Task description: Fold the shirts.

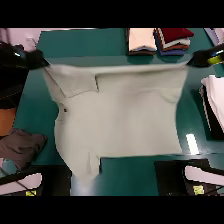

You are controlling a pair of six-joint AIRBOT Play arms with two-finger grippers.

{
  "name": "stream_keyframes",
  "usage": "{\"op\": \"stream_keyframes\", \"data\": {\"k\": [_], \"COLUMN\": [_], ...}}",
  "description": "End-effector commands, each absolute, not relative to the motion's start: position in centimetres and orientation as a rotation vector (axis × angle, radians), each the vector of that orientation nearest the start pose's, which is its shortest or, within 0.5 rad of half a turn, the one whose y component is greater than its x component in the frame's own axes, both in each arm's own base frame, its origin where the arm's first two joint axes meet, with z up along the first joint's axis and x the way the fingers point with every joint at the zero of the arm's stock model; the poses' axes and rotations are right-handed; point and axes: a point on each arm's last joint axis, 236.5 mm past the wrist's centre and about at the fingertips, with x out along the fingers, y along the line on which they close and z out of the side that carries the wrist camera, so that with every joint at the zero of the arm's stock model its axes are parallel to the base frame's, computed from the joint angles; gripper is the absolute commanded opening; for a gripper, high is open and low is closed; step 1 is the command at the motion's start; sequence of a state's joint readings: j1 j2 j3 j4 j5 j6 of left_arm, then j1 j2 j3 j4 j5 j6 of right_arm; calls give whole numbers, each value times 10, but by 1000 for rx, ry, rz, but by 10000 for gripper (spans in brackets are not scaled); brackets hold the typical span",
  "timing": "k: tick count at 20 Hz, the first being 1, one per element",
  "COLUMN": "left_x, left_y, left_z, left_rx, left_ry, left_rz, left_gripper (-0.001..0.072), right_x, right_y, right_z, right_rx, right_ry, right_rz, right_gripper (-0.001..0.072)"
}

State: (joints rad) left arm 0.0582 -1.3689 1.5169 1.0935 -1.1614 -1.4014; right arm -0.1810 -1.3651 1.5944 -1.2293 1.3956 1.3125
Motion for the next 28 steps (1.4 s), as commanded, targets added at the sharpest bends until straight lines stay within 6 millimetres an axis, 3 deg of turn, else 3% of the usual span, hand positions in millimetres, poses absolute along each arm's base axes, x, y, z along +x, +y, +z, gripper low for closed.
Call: {"op": "stream_keyframes", "data": {"k": [1, 4, 7, 9, 12, 16, 20, 21, 22, 23, 25, 28], "left_x": [496, 521, 504, 474, 441, 413, 395, 395, 394, 394, 392, 371], "left_y": [-72, -62, -67, -71, -72, -76, -82, -82, -83, -82, -83, -67], "left_z": [55, 65, 65, 46, 9, -37, -55, -55, -54, -52, -38, -3], "left_rx": [-306, -300, -264, -239, -243, -306, -349, -350, -360, -376, -371, -266], "left_ry": [1018, 917, 991, 1128, 1274, 1365, 1421, 1423, 1424, 1427, 1405, 1366], "left_rz": [-318, -274, -318, -358, -365, -349, -351, -352, -345, -330, -332, -307], "left_gripper": [22, 22, 23, 22, 22, 23, 26, 130, 447, 542, 539, 539], "right_x": [459, 492, 501, 489, 464, 429, 410, 407, 407, 410, 413, 381], "right_y": [8, 8, 3, -7, -17, -11, -5, -4, 1, 3, 15, 4], "right_z": [45, 47, 66, 65, 43, -1, -23, -23, -21, -15, 3, 18], "right_rx": [152, 159, 133, 102, 70, 100, 116, 120, 137, 174, 272, 294], "right_ry": [1246, 1222, 1182, 1210, 1269, 1367, 1402, 1410, 1409, 1394, 1373, 1403], "right_rz": [250, 243, 236, 207, 165, 168, 170, 173, 186, 198, 251, 273], "right_gripper": [16, 17, 16, 16, 16, 17, 18, 24, 142, 351, 371, 371]}}
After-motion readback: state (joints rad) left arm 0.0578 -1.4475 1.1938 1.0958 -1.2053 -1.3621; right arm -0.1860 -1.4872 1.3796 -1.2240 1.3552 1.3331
